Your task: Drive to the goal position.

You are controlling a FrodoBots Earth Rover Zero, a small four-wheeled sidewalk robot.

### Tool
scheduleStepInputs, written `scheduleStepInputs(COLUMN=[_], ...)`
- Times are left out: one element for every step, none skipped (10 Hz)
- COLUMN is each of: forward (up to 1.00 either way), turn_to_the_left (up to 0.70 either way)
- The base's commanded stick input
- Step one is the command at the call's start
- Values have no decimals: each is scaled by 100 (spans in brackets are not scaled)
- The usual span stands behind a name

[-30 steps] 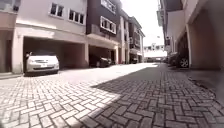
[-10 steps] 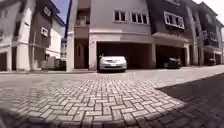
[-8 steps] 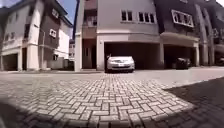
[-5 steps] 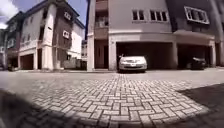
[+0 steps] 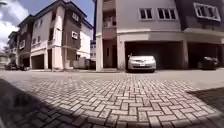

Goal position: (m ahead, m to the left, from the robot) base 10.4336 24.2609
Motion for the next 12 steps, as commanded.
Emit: scheduleStepInputs(forward=[0, 3, 20, 47, 70, 70, 70, 70, 70, 70, 70, 70], turn_to_the_left=[0, 0, 0, 0, 4, 22, 33, 35, 35, 35, 35, 35])
